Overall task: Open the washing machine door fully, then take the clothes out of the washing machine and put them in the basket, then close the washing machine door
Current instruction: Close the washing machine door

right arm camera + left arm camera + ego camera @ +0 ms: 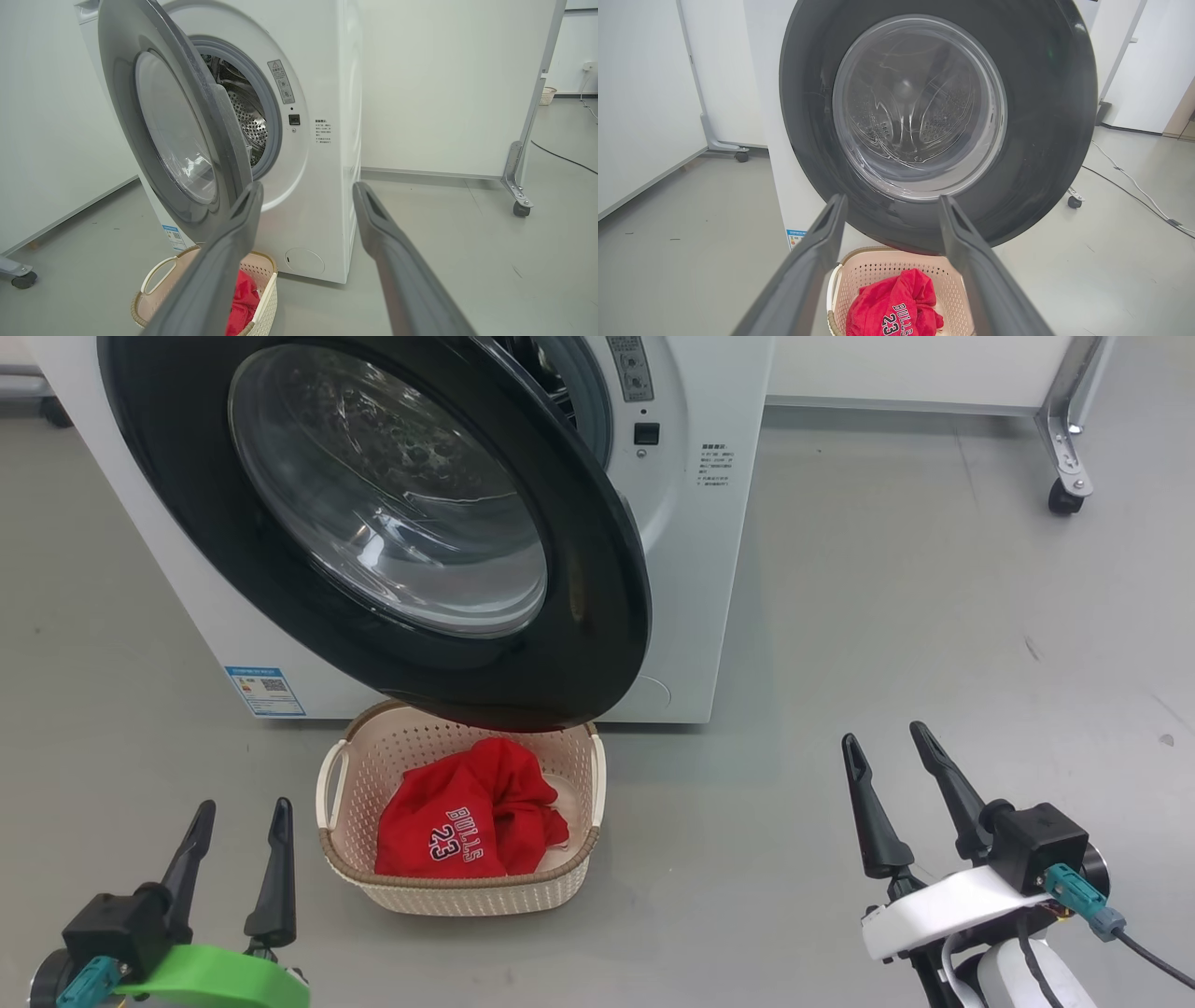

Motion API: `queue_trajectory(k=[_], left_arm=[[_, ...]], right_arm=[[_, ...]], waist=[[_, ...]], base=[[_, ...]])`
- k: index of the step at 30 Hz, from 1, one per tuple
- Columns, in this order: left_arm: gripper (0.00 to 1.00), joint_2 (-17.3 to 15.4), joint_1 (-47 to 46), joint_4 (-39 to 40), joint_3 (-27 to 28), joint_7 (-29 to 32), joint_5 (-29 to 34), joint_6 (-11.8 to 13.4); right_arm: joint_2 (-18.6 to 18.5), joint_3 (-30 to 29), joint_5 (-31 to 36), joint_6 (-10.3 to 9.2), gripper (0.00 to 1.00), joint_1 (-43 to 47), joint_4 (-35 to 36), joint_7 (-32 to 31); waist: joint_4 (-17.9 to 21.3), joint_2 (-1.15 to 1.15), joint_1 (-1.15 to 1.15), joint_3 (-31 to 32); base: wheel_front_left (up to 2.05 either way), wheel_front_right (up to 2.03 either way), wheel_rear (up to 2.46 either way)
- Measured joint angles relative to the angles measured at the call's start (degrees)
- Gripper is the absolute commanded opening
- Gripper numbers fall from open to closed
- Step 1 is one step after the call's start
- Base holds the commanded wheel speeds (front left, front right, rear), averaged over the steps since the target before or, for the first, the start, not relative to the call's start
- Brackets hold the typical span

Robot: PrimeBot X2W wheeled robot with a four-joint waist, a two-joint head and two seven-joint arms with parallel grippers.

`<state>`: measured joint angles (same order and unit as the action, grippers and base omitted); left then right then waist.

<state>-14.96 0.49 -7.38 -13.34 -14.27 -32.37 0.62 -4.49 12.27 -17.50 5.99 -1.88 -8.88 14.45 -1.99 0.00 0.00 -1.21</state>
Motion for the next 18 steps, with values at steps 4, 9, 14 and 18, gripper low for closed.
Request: queue_trajectory(k=[4, 9, 14, 18], left_arm=[[1.0, 0.12, 0.42, -0.51, 0.04, 0.0, 0.22, -0.42], [1.0, 0.56, 0.7, -1.0, 0.35, 0.0, 0.68, -0.49], [1.0, 1.03, 0.73, -1.14, 0.45, 0.0, 1.4, -0.94], [1.0, 1.11, 0.74, -1.16, 0.6, 0.0, 1.8, -1.02]], right_arm=[[0.04, 0.0, 0.0, 0.0, 1.0, 0.01, 0.0, 0.0], [0.08, 0.01, 0.0, 0.09, 1.0, 0.03, -0.04, 0.0], [0.11, 0.02, 0.0, 0.37, 1.0, 0.07, -0.14, 0.0], [0.13, 0.02, 0.0, 0.43, 1.0, 0.1, -0.18, 0.0]], waist=[[0.11, 0.0, 0.0, 0.12], [0.23, 0.0, 0.0, 0.33], [0.37, 0.0, 0.0, 0.55], [0.47, 0.0, 0.0, 0.67]], base=[[0.0, 0.0, 0.0], [0.0, 0.0, 0.0], [0.0, 0.0, 0.0], [0.0, 0.0, 0.0]])
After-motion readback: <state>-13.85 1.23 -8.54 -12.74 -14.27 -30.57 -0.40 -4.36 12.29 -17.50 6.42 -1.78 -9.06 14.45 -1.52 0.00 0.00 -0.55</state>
